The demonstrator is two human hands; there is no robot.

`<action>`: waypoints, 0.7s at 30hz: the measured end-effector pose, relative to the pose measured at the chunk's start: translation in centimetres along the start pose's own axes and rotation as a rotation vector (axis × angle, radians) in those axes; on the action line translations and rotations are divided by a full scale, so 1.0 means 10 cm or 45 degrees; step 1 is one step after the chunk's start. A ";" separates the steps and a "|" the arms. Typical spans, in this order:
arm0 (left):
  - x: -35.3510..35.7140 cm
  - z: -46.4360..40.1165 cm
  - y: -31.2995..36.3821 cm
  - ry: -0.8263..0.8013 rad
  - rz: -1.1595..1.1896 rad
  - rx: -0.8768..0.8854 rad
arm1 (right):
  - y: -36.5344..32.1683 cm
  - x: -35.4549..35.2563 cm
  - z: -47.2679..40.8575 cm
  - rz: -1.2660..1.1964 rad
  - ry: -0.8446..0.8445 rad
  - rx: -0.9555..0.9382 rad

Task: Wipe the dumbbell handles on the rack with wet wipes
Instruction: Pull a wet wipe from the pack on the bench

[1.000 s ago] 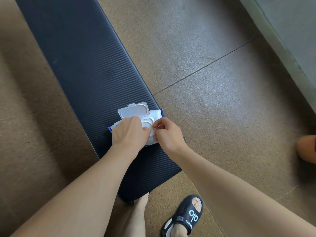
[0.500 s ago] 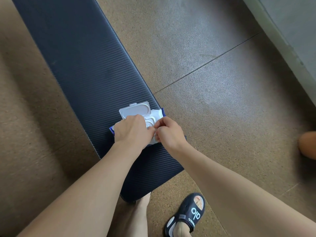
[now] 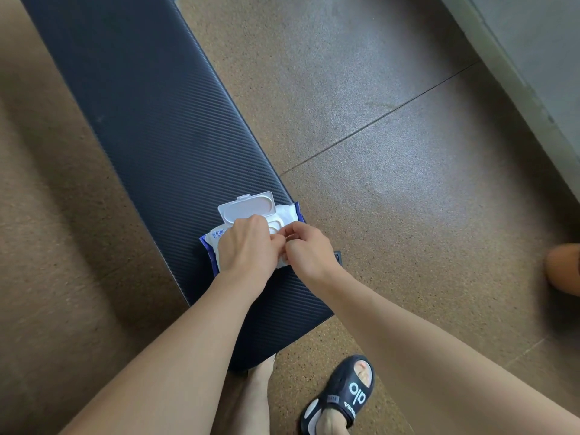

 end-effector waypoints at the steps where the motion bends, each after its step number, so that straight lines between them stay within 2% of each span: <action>1: 0.01 0.01 -0.03 0.027 0.067 0.009 | -0.01 0.00 0.00 0.025 -0.007 -0.019; 7: -0.08 0.08 -0.26 0.165 0.456 0.065 | -0.01 0.03 0.01 0.121 -0.017 -0.077; 11: -0.09 0.15 -0.23 -0.003 0.272 0.129 | 0.01 0.02 0.01 0.069 0.003 -0.045; 16: -0.04 0.04 -0.15 0.040 -0.074 0.077 | 0.05 0.01 0.02 0.028 0.026 -0.070; 21: 0.00 -0.04 -0.10 -0.003 -0.093 0.080 | 0.04 -0.02 0.01 0.026 -0.006 -0.090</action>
Point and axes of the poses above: each hand's wrist, its own z-axis away from the middle knuckle, its own x-axis out of the palm, y = z × x, the point moved 3 cm from there along -z, towards the middle knuckle, and after that the axes turned 2 degrees about x, right-handed, at the moved point
